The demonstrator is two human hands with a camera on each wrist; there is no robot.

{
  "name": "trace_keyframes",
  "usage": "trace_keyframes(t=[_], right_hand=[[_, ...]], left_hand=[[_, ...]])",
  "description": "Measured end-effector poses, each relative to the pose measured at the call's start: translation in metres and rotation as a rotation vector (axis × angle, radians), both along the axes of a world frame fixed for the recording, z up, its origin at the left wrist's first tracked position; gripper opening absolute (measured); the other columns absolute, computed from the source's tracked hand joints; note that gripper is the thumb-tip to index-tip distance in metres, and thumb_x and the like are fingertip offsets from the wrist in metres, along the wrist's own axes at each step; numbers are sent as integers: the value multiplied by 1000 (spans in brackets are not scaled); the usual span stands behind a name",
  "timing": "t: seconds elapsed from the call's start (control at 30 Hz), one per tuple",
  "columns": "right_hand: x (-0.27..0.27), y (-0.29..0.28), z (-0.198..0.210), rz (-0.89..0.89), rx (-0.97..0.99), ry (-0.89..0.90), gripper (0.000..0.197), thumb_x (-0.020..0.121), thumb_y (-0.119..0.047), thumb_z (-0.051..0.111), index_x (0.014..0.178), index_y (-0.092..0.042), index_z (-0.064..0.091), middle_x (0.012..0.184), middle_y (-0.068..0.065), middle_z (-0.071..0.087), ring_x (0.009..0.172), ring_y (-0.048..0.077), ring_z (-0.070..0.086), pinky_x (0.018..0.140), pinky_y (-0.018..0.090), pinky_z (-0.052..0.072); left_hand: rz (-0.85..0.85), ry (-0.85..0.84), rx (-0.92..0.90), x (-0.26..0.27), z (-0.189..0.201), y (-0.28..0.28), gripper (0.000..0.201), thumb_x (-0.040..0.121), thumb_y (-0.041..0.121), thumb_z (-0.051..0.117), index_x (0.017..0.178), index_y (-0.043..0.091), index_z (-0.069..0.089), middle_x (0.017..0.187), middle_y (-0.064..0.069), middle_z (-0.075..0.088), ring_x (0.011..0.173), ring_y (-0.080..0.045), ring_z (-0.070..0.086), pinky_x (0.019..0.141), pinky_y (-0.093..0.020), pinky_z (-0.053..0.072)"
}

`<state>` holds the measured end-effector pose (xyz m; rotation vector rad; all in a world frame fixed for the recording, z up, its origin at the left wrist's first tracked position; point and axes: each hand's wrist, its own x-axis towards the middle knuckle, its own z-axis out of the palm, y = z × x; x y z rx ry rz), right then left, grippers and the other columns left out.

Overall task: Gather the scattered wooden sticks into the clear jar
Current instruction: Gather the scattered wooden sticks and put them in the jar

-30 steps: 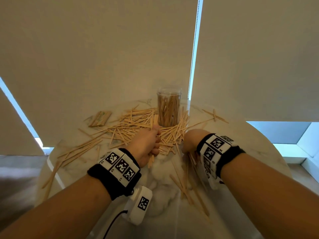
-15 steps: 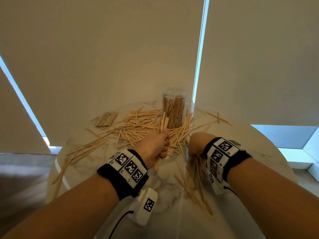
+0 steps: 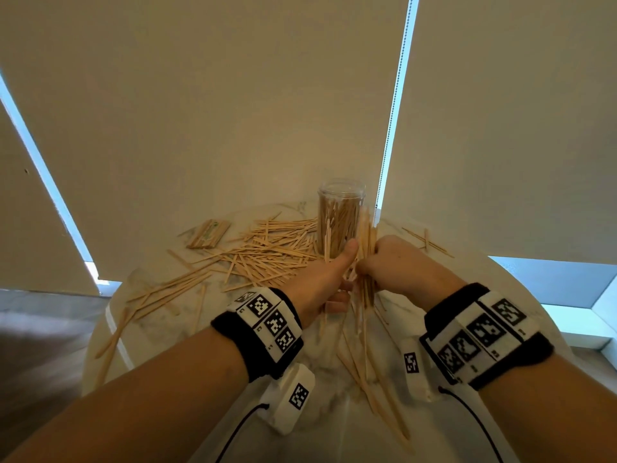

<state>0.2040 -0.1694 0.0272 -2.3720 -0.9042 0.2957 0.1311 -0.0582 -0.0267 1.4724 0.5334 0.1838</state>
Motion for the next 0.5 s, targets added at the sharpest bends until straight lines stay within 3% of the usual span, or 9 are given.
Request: trace_keyframes(t=[0.1, 0.13, 0.2, 0.27, 0.33, 0.37, 0.43, 0.5], right_hand=[[-13, 17, -2, 95, 63, -83, 13, 92, -5, 52, 88, 1, 63, 80, 15, 67, 72, 28, 66, 64, 36, 57], [-15, 22, -5, 100, 97, -120, 12, 92, -6, 51, 87, -4, 60, 76, 9, 63, 68, 24, 62, 57, 29, 52], [-17, 33, -11, 108, 137, -165, 9, 94, -11, 51, 89, -11, 58, 76, 3, 60, 68, 18, 59, 53, 23, 44], [-19, 41, -17, 130, 179, -162, 10, 96, -17, 52, 90, -16, 59, 78, 1, 62, 67, 15, 60, 54, 22, 45], [-20, 46, -19, 169, 238, -164, 16, 98, -22, 51, 87, -19, 62, 73, -2, 64, 62, 11, 62, 54, 23, 48], [-21, 48, -19, 186, 254, -169, 18, 99, -23, 51, 86, -20, 64, 70, -4, 63, 60, 9, 60, 53, 21, 46], [-21, 51, -20, 212, 247, -212, 20, 99, -23, 51, 87, -20, 66, 66, -8, 59, 57, 5, 55, 51, 16, 38], [-21, 54, -18, 235, 205, -248, 22, 99, -21, 50, 84, -17, 66, 65, -7, 56, 56, 5, 50, 51, 16, 34]], left_hand=[[26, -112, -61, 7, 2, 2, 83, 82, 79, 59, 129, 11, 66, 108, -13, 77, 93, -25, 76, 83, -44, 62], [81, -145, -72, 9, 3, 6, 88, 79, 79, 61, 133, 10, 63, 111, -14, 77, 96, -27, 76, 83, -47, 63], [221, -177, -77, 9, 6, 14, 94, 76, 71, 64, 137, 1, 52, 115, -14, 74, 97, -27, 76, 82, -49, 63], [294, -198, -78, 8, 4, 23, 88, 81, 63, 64, 138, -1, 45, 116, -16, 72, 89, -25, 76, 67, -44, 64], [285, -242, -92, 3, 4, 27, 63, 100, 50, 54, 137, -1, 50, 112, -21, 71, 80, -24, 74, 56, -37, 59], [263, -248, -96, 1, 4, 29, 52, 107, 44, 45, 132, 0, 56, 112, -24, 71, 82, -26, 73, 60, -40, 60], [223, -264, -118, -3, 5, 33, 48, 111, 39, 35, 122, 1, 64, 115, -25, 72, 98, -29, 72, 82, -47, 61], [204, -307, -152, -5, 5, 37, 48, 111, 37, 36, 128, 0, 60, 114, -19, 73, 104, -26, 72, 81, -39, 62]])
